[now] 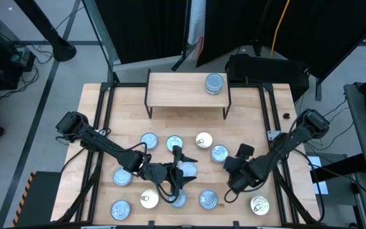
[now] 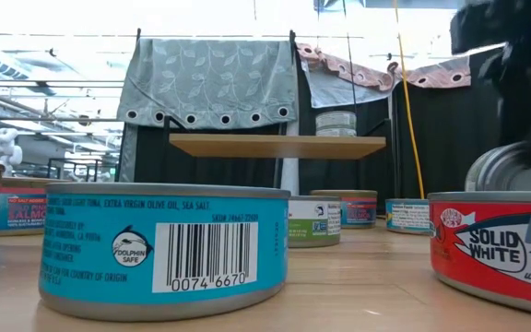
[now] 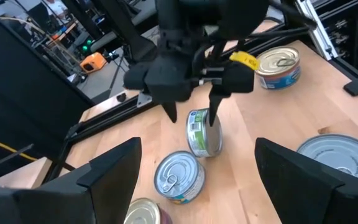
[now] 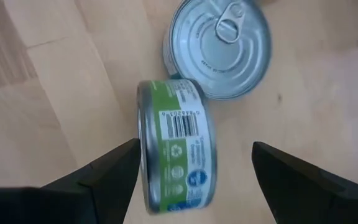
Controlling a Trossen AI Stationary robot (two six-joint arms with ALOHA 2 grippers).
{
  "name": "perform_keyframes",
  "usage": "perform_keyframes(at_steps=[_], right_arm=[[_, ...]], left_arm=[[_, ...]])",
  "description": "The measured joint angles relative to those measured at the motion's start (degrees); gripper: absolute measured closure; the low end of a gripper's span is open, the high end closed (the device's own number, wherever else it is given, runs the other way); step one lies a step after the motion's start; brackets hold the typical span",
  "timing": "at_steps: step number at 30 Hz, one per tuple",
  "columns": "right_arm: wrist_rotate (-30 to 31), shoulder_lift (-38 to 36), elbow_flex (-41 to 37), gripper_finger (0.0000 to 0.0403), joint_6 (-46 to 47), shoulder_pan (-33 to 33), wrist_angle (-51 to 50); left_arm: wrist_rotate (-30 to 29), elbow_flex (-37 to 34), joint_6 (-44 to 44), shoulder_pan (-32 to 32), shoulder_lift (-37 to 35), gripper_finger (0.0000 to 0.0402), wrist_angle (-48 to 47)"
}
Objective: Stack canned seafood by type on shelf
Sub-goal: Stack the green tuna can on top of the other green tuna cans on the shelf
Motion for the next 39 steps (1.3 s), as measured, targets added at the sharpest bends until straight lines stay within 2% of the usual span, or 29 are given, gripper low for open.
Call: perform_keyframes(at_steps=[9, 12, 20, 25, 31, 34, 37, 39], right_arm=[[-1.82, 0.0, -4.32, 0.0117, -4.19, -3.33, 6.37], [-2.75, 0.0, -4.32, 0.0152, -4.71, -3.44, 6.41], [-4.65, 0.0, -4.29, 0.0284, -4.11, -3.39, 7.46], [-8.06, 0.03, -1.46, 0.0289, -2.97, -3.37, 6.6], [-8.75, -0.11, 8.97, 0.0269, -4.21, -3.28, -0.48], [-2.93, -0.13, 15.65, 0.0268, -7.4, -3.34, -6.82], [7.2, -0.15, 21.85, 0.0281, -12.65, -4.2, -12.43], [16.22, -0.16, 25.63, 0.0287, -17.35, -4.89, -16.04]], left_arm=[[0.0, 0.0, 0.02, -0.06, 0.0, 0.0089, -0.95], [-0.14, 0.02, 0.0, -0.06, 0.0, 0.0089, -1.59], [-1.14, 0.02, 0.02, -0.06, 0.0, 0.0089, -1.55], [-2.19, 0.02, 0.04, -0.06, 0.0, 0.0089, -1.74], [-5.79, 0.02, -0.08, -0.15, -0.93, 0.0089, -1.96], [-7.34, 0.02, -1.49, -0.15, -3.77, 0.0089, -2.41], [-10.34, 0.02, -3.31, -0.15, -8.14, 0.0089, -4.96], [-12.99, 0.02, -5.33, -0.15, -11.71, 0.0089, -8.02]])
